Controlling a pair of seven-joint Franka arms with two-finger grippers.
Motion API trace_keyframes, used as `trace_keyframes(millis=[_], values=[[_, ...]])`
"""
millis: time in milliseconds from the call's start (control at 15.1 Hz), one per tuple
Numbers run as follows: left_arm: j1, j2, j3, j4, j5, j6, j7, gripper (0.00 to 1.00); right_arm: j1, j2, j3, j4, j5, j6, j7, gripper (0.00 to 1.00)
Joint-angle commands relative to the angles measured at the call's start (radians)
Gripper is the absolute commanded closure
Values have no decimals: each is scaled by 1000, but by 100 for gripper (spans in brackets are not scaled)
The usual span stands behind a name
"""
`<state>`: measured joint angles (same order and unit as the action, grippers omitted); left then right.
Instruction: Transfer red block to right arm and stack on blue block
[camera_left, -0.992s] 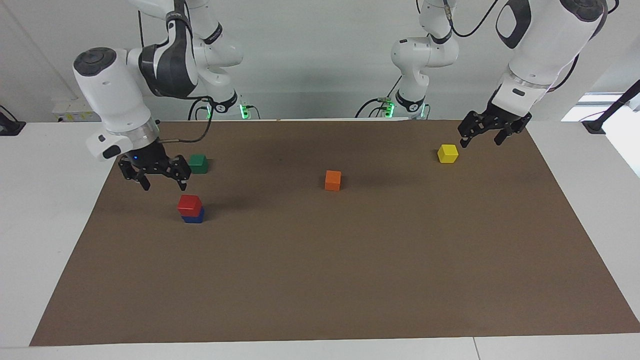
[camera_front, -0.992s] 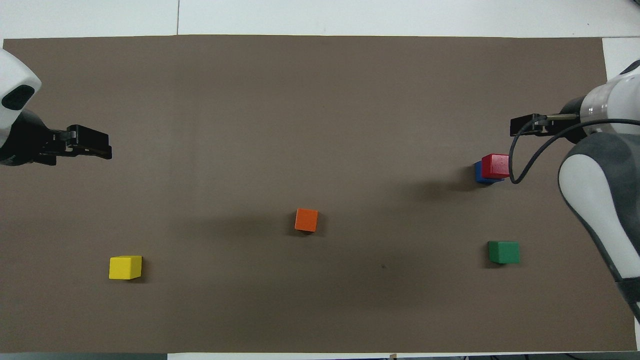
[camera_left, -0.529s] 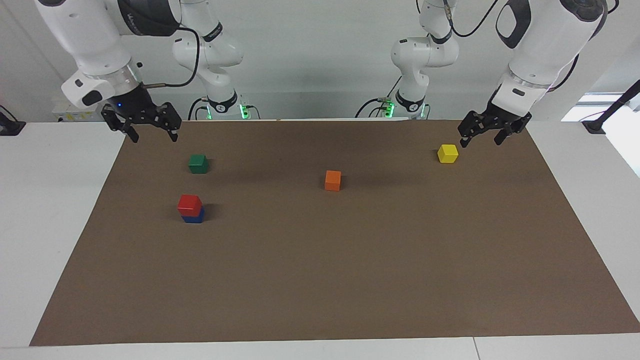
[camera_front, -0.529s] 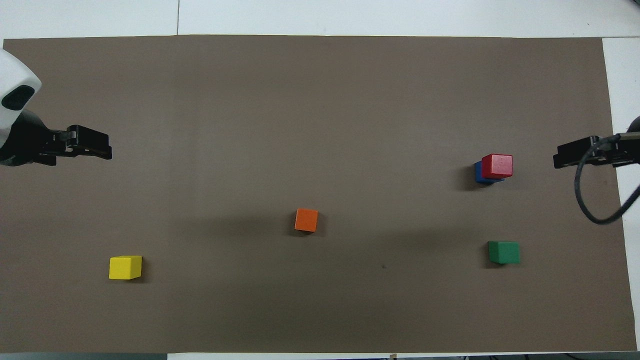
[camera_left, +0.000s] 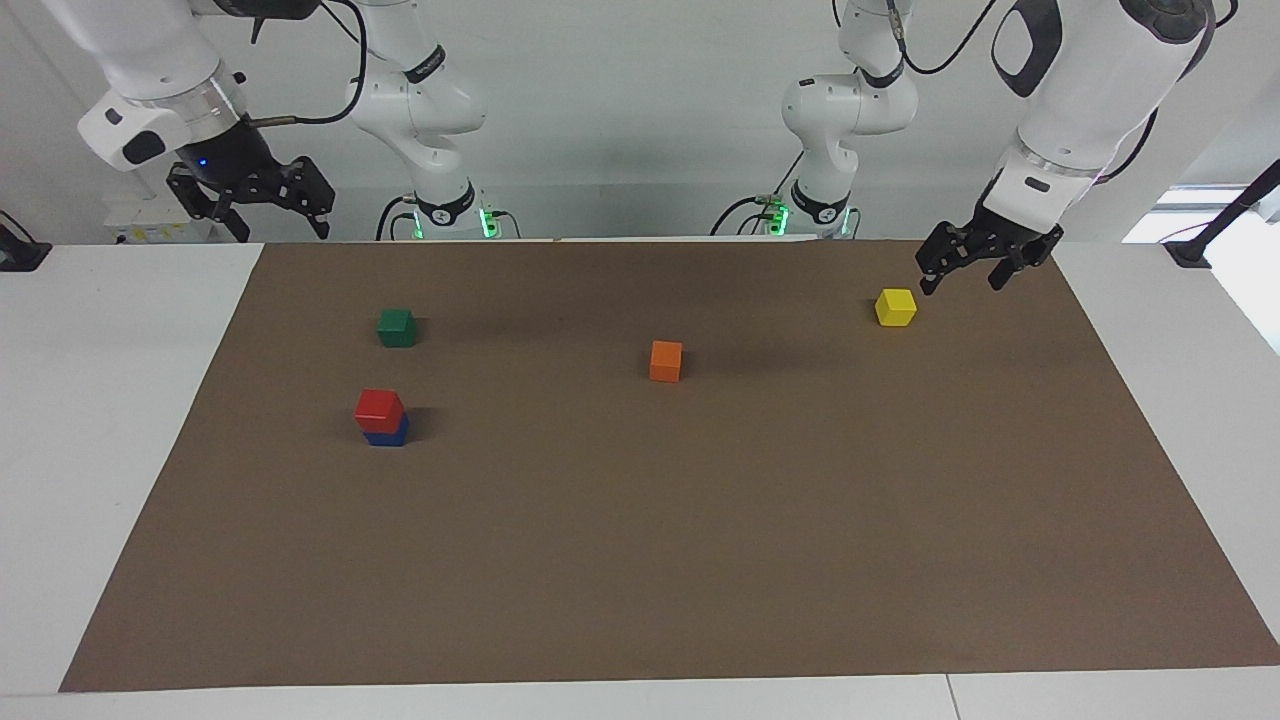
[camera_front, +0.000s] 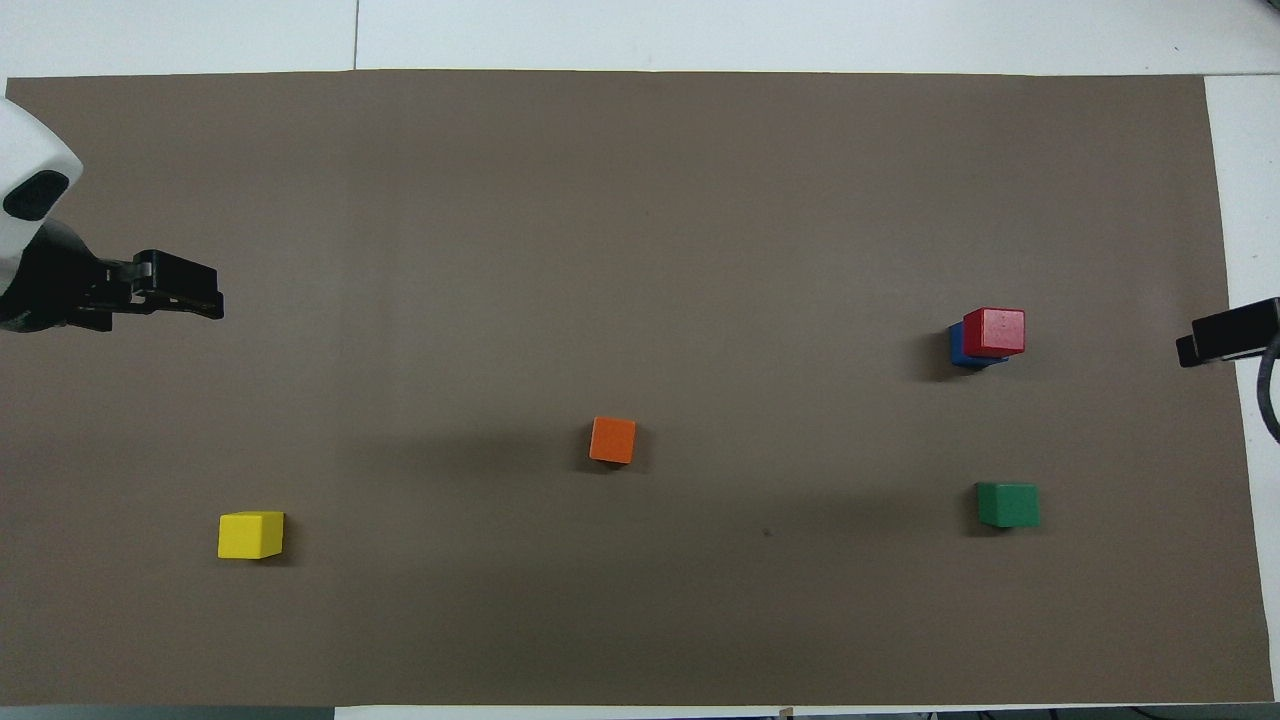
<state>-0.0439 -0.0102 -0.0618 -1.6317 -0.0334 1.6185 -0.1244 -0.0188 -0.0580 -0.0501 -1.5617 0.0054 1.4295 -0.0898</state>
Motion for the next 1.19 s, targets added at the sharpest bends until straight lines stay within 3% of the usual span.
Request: trace_keyframes(millis=[0,397,1124], values=[[7,-17,0,-11,-14,-9,3,0,-12,24,9,37,-4,-3,-24,0],[7,-16,0,-11,-14,-9,3,0,-6,-37,9,-37,-5,15,-13,0],[7,-17,0,-11,-14,-9,5,0,-13,-39,7,-41,-25,19,-16,0]])
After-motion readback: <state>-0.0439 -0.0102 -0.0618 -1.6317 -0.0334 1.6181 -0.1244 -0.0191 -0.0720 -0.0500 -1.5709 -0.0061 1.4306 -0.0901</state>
